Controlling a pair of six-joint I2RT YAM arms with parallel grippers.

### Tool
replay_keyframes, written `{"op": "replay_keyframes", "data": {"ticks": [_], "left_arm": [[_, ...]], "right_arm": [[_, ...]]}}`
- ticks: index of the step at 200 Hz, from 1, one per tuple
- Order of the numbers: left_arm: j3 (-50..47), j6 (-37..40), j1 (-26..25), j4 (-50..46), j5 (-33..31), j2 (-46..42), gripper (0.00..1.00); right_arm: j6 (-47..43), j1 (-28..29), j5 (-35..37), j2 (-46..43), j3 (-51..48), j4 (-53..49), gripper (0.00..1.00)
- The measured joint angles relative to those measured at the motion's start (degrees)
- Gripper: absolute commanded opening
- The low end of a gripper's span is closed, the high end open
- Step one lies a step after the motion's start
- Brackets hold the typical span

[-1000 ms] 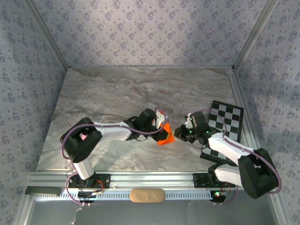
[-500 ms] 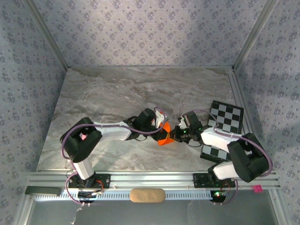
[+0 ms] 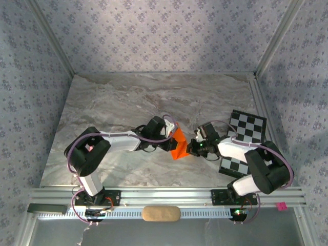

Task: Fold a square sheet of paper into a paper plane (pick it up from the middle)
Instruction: Fold the triangle a second time at the center of the table.

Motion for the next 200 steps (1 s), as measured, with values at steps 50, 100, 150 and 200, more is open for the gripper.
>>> {"op": "replay_keyframes", "data": {"ticks": [50, 100, 150, 200], "left_arm": [[1.38, 1.42, 0.76, -4.96, -2.58, 0.55, 0.00], [2.34, 2.75, 0.92, -8.04, -5.90, 1.40, 0.00], [3.96, 4.13, 0.96, -10.54, -8.33, 1.46, 0.00], [4.98, 4.90, 0.96, -11.58, -9.55, 2.27, 0.00]], "right_arm": [[0.02, 0.48, 0.35, 0.02, 0.33, -0.48, 0.01], [0.50, 1.27, 0.50, 0.17, 0.44, -0.44, 0.00], [0.72, 1.36, 0.55, 0.17, 0.44, -0.42, 0.01], [0.72, 1.44, 0.55, 0.28, 0.55, -0.44, 0.00]]}}
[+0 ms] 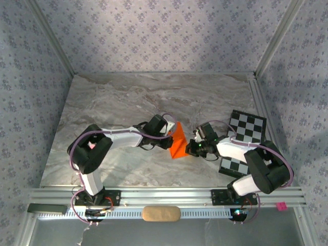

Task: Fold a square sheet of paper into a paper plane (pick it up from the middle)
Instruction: Fold the triangle a second time at the center of the table.

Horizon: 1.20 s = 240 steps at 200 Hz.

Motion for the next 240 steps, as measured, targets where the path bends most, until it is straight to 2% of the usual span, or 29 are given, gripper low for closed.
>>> {"op": "replay_keyframes", "data": {"ticks": [240], "left_arm": [[0.26, 0.46, 0.00, -1.14, -2.32, 1.44, 0.00]], "right_arm": [[0.02, 0.04, -0.02, 0.26, 0.20, -0.04, 0.00]]}}
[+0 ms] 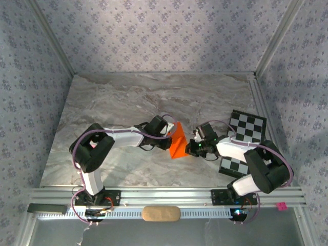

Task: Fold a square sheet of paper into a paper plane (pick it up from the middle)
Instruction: Fold the triangle a second time at the center of the table.

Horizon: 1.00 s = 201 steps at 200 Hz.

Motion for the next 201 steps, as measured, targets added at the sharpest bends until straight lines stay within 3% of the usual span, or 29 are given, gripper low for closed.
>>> {"op": "replay_keyframes", "data": {"ticks": [201], "left_arm": [[0.02, 0.90, 0.00, 0.61, -1.05, 0.76, 0.00]], "right_arm": [[-0.02, 0.11, -0.24, 1.22, 1.07, -0.15, 0.02]]}}
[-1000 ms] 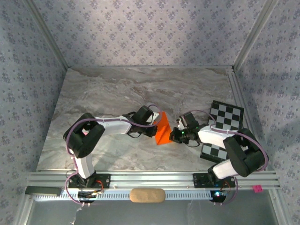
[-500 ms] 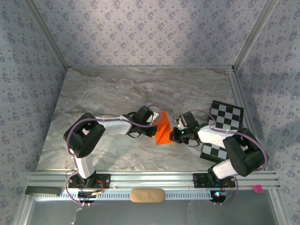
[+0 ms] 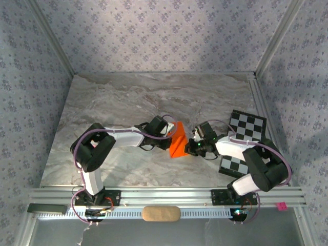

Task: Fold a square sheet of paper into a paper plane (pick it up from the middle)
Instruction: Fold the triangle a second time at the center of the table.

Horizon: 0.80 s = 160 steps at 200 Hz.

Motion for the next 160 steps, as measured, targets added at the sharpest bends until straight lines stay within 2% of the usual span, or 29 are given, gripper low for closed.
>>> {"op": "replay_keyframes", "data": {"ticks": [83, 124, 160], "left_arm": [[0.00, 0.11, 0.00, 0.04, 0.00, 0.02, 0.00], [0.00, 0.13, 0.00, 0.04, 0.00, 0.02, 0.00], [0.00, 0.13, 0.00, 0.04, 0.00, 0.02, 0.00]], "right_arm": [[0.68, 0.00, 0.83, -2.95, 0.37, -0.35, 0.04], [3.45, 0.11, -0.94, -4.02, 0.20, 5.73, 0.00], [6.10, 1.25, -3.50, -1.09, 0.22, 11.80, 0.00]]}}
